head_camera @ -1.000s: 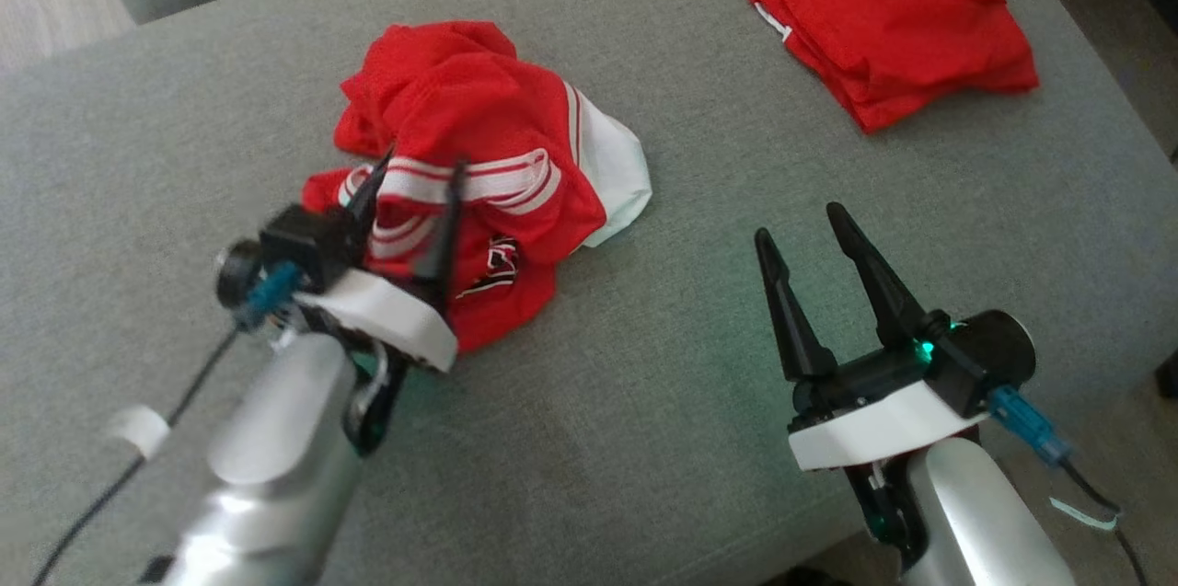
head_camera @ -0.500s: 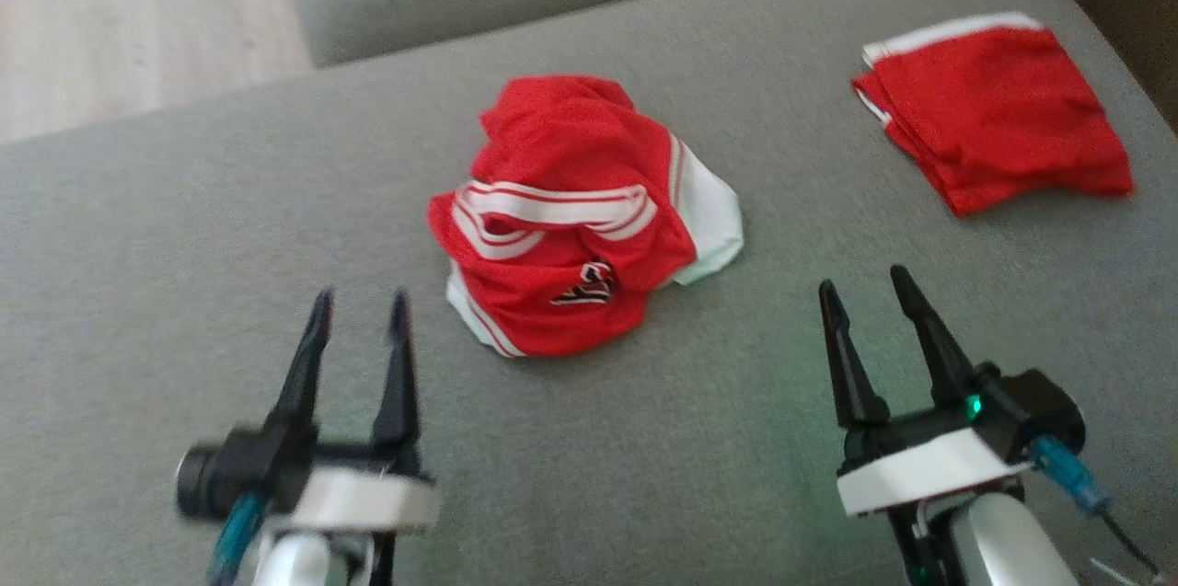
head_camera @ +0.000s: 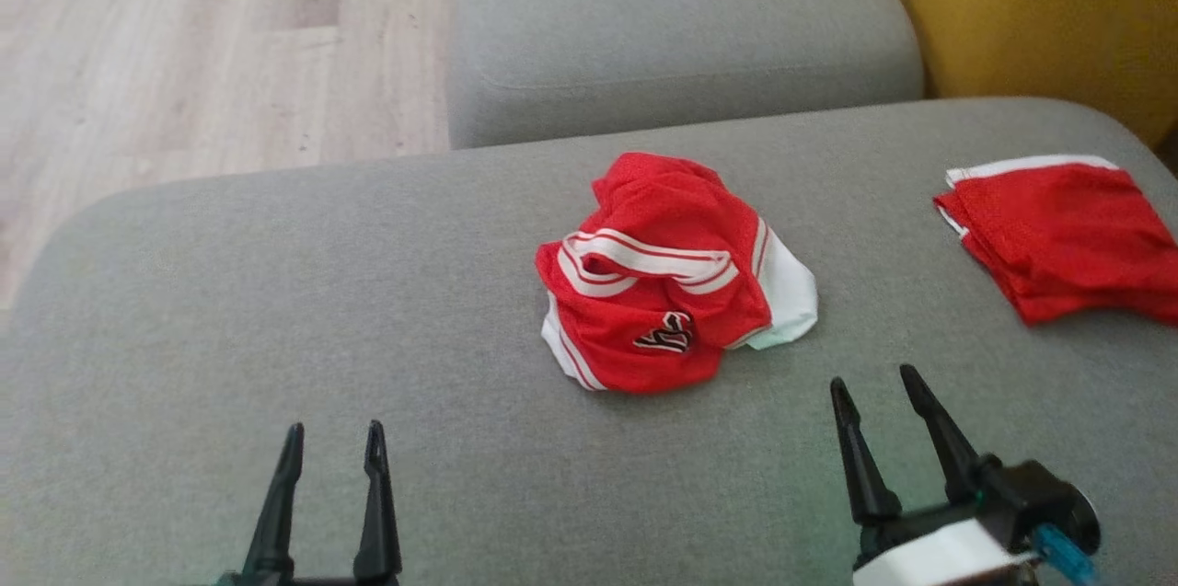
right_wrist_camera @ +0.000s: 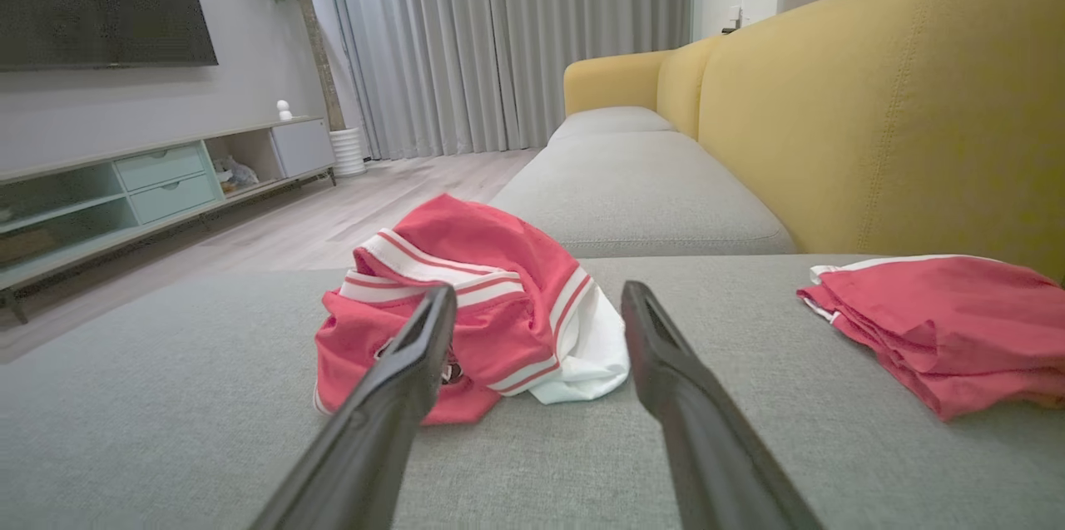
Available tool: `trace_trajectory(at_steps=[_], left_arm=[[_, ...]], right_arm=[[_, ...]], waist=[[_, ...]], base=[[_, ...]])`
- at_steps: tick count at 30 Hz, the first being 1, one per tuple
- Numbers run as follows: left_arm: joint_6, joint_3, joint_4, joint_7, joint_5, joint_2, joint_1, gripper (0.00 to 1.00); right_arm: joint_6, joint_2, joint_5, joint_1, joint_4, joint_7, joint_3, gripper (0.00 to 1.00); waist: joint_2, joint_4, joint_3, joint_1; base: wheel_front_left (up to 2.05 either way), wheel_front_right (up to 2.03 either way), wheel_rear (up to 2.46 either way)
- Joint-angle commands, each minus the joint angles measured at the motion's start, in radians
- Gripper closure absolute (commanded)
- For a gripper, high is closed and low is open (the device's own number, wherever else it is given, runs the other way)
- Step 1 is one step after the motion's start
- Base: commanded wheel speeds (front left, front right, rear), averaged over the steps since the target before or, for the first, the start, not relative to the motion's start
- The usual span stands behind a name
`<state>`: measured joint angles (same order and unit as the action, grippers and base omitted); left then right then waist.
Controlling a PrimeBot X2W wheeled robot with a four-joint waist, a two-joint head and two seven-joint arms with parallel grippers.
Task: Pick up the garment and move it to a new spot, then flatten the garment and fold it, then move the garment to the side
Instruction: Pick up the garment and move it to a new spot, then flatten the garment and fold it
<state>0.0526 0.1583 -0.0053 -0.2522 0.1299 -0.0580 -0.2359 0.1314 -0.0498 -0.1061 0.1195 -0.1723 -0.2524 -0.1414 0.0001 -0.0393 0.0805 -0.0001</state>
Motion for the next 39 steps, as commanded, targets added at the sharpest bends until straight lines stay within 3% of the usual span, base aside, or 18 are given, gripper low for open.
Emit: trace_trajectory(at_steps=[1, 39], left_arm=[[0.005, -0.027, -0.038, -0.009, -0.005, 0.007, 0.032, 0.0], [0.019, 0.009, -0.031, -0.01, -0.03, 0.008, 0.012, 0.0]], right_arm=[[-0.001, -0.001, 0.004, -0.017, 0.037, -0.009, -0.013, 0.0], [-0.001, 0.0, 0.002, 0.002, 0.041, -0.009, 0.008, 0.0]], waist=[[-0.0001, 0.017, 0.015, 0.0001], [-0.0001, 0.036, 0.001, 0.0001]], base=[[0.0, 0.0, 0.0], [0.0, 0.0, 0.0]])
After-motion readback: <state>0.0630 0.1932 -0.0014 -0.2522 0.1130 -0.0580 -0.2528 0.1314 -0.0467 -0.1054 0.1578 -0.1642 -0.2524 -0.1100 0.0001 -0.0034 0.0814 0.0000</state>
